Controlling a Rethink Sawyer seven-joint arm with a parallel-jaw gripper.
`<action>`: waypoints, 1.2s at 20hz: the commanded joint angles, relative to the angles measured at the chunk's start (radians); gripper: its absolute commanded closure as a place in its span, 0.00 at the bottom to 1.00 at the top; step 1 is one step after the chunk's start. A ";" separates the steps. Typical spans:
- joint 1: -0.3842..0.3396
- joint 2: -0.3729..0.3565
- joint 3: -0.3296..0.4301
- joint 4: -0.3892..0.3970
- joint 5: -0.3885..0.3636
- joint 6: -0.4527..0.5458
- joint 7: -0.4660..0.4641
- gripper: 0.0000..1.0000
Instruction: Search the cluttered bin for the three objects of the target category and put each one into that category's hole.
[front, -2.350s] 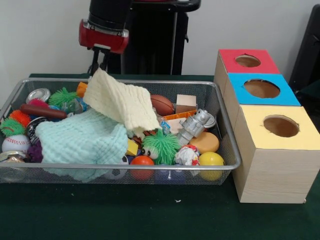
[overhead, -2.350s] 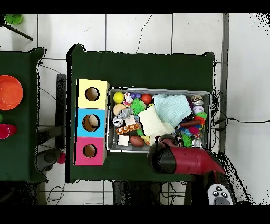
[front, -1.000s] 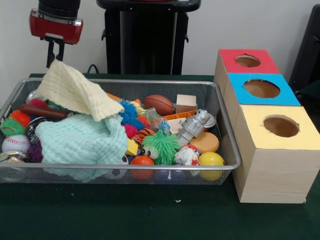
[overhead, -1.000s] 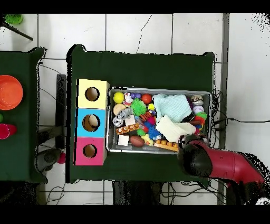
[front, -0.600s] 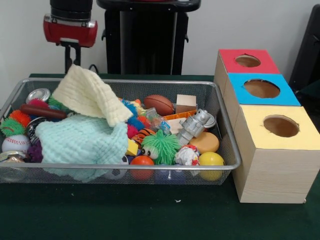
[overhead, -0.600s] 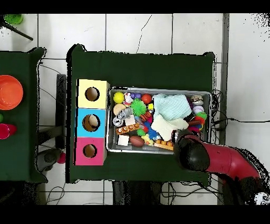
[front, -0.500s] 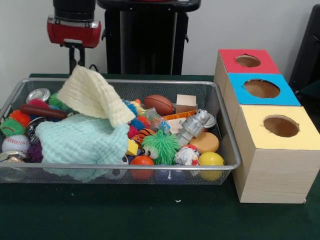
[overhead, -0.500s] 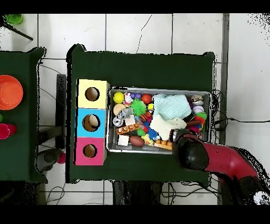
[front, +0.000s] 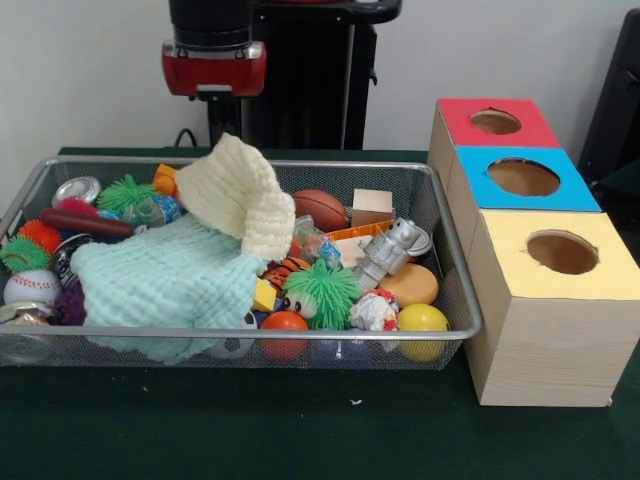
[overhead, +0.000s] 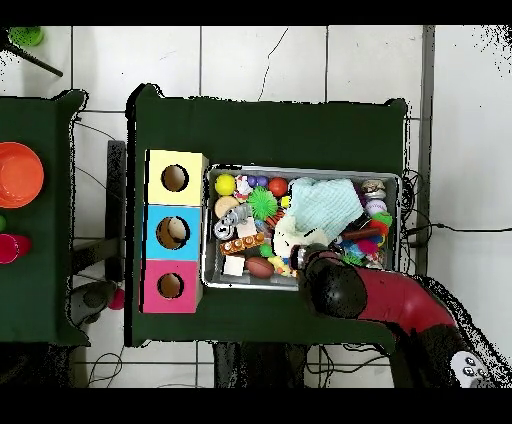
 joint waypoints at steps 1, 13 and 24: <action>0.035 0.007 0.062 0.080 0.103 -0.029 0.209 1.00; 0.062 0.004 0.124 0.163 0.301 -0.080 0.260 1.00; 0.124 -0.043 0.163 0.260 0.438 -0.163 0.309 1.00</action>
